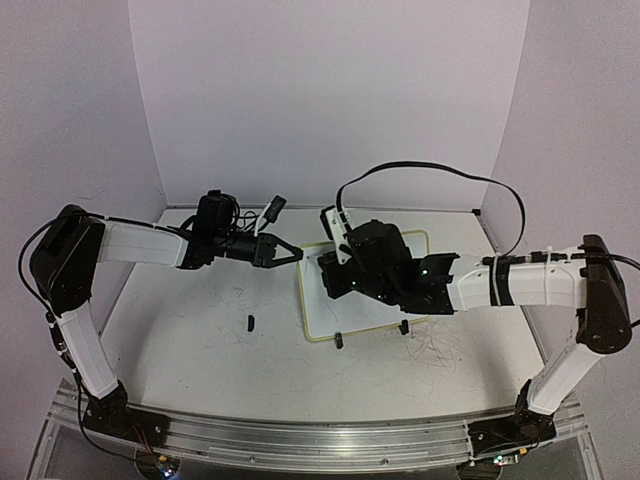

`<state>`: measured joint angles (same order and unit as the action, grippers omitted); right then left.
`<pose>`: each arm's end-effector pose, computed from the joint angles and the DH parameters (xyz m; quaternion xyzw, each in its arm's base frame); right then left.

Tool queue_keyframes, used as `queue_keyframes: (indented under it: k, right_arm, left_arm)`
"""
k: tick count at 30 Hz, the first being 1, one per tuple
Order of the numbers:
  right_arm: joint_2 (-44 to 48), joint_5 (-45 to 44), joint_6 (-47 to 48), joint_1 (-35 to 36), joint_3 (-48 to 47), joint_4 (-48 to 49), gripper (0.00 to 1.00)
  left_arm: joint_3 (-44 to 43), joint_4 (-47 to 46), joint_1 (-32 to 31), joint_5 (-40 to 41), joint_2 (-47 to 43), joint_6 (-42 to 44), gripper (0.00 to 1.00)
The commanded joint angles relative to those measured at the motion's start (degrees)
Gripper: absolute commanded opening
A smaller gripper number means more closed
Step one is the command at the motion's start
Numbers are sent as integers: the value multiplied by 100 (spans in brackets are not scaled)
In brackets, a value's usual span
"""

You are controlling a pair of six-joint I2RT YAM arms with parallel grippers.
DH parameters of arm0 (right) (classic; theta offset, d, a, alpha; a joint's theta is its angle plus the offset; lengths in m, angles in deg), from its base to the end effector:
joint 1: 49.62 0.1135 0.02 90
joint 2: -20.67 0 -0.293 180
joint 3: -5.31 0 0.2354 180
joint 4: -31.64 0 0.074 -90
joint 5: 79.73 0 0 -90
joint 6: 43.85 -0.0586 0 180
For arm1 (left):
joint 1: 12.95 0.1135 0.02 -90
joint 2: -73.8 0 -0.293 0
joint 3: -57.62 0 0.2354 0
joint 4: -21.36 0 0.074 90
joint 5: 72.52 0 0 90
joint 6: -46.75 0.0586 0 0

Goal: Write a sentence on the whiteboard
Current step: Write a sentence on the whiteboard stand.

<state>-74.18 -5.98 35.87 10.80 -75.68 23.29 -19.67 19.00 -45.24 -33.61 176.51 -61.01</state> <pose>0.2087 0.3345 0.2998 -0.2768 0.7777 0.2237 0.5182 0.3130 -0.2517 0.2549 0.3311 0.7165 -0.5364 0.2987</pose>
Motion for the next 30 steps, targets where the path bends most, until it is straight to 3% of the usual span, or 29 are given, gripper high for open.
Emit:
queue_keyframes:
  k: [1, 30]
  right_arm:
    - [-139, -141, -44, 5, -163, 107, 0]
    - [-94, -379, -255, 1, 72, -256, 0]
  left_arm:
    - [-66, -10, -58, -210, -69, -105, 0]
    - [-62, -10, -58, -204, -91, -96, 0]
